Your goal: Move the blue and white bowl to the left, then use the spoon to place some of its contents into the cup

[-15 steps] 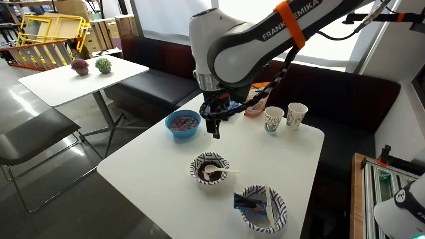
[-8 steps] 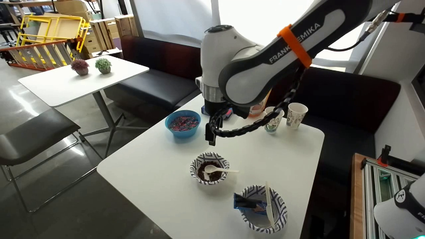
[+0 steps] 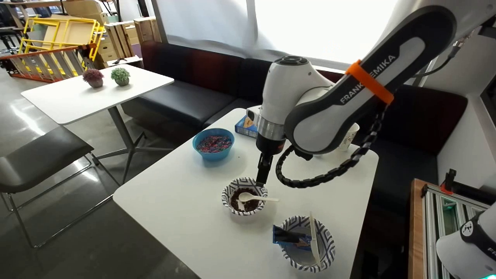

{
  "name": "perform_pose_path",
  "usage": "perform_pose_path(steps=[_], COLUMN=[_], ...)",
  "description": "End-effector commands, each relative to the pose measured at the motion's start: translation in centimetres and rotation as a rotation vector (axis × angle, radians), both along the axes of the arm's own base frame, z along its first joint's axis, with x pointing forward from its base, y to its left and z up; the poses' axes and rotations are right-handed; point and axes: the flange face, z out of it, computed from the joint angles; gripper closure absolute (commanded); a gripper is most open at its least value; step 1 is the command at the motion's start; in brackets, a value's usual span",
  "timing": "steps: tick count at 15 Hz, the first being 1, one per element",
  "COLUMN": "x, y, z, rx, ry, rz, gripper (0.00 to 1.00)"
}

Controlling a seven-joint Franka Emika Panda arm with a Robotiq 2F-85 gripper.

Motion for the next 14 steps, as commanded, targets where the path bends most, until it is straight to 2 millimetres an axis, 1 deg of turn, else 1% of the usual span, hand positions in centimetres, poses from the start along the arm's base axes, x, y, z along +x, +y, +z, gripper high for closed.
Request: perform_pose_path(steps=[1, 2, 3, 4, 6, 8, 10, 11, 12, 13, 14], x=[-1.7, -2.0, -2.2, -2.4, -2.7, -2.9, -2.8, -2.7, -2.6, -2.5, -2.4], y=[0.0, 0.2, 0.3, 0.5, 0.8, 1.0, 1.1, 1.1, 1.0, 0.9, 0.8], z=[-2.1, -2.7, -3.1, -3.5, -4.0, -4.5, -5.0, -5.3, -5.7, -6.0, -6.4], rx=[0.031, 0.038, 0.037, 0.044, 0.051, 0.058, 0.062, 0.061, 0.064, 0.062, 0.067], ry=[-0.058, -0.060, -0.071, -0.068, -0.068, -0.066, -0.069, -0.073, -0.073, -0.075, -0.073], rz=[0.039, 0.048, 0.053, 0.059, 0.069, 0.075, 0.087, 0.088, 0.087, 0.085, 0.081], gripper=[0.01, 0.03, 0.02, 0.11, 0.18, 0.36, 0.45, 0.47, 0.47, 0.54, 0.52])
